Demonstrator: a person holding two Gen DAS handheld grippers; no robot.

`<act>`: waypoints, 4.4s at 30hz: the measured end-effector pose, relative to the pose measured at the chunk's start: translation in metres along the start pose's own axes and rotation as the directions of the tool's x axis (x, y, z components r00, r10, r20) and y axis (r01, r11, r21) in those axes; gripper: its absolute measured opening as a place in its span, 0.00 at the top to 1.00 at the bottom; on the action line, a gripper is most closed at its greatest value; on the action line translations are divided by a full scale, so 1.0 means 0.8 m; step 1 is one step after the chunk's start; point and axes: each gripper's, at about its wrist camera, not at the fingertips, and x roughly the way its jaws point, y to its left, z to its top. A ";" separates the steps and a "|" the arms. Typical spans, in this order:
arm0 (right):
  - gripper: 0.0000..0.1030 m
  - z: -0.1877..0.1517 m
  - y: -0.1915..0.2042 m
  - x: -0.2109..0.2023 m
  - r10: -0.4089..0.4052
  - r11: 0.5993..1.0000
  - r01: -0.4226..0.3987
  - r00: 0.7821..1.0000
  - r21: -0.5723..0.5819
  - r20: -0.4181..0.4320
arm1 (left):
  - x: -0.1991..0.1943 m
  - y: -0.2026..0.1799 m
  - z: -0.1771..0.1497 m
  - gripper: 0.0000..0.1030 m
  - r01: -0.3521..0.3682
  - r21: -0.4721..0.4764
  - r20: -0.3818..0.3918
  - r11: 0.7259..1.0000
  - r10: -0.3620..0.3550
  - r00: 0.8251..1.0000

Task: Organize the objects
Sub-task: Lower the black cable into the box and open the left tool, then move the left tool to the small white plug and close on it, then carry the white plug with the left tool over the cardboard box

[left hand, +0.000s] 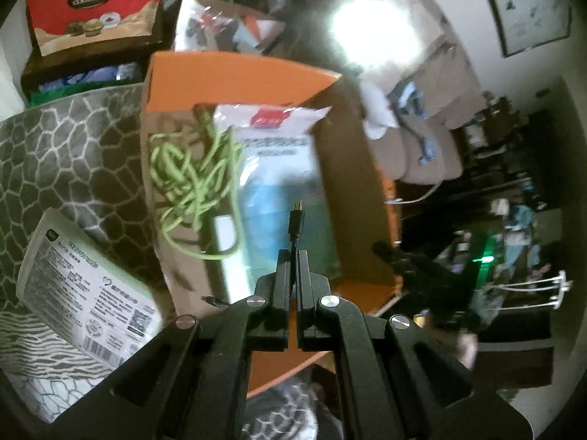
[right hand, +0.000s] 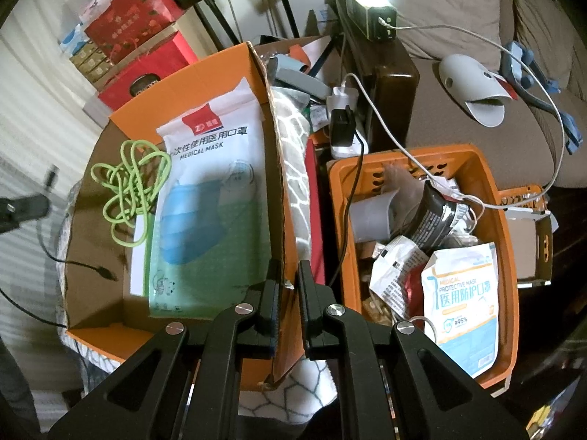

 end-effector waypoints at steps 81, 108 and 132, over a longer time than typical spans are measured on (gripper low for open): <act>0.90 -0.007 -0.007 -0.007 0.041 0.999 -0.042 0.999 0.034 0.021 | -0.065 0.231 -0.139 0.30 -0.267 -0.060 0.079 0.962 0.271 0.959; 0.90 -0.012 -0.009 -0.007 0.042 0.998 -0.043 0.999 0.035 0.019 | -0.024 0.243 -0.136 0.93 -0.206 -0.154 0.019 0.966 0.212 0.977; 0.90 -0.012 -0.009 -0.006 0.038 0.999 -0.039 0.999 0.033 0.016 | -0.123 0.184 -0.122 0.97 0.126 -0.096 0.227 0.987 -0.102 0.968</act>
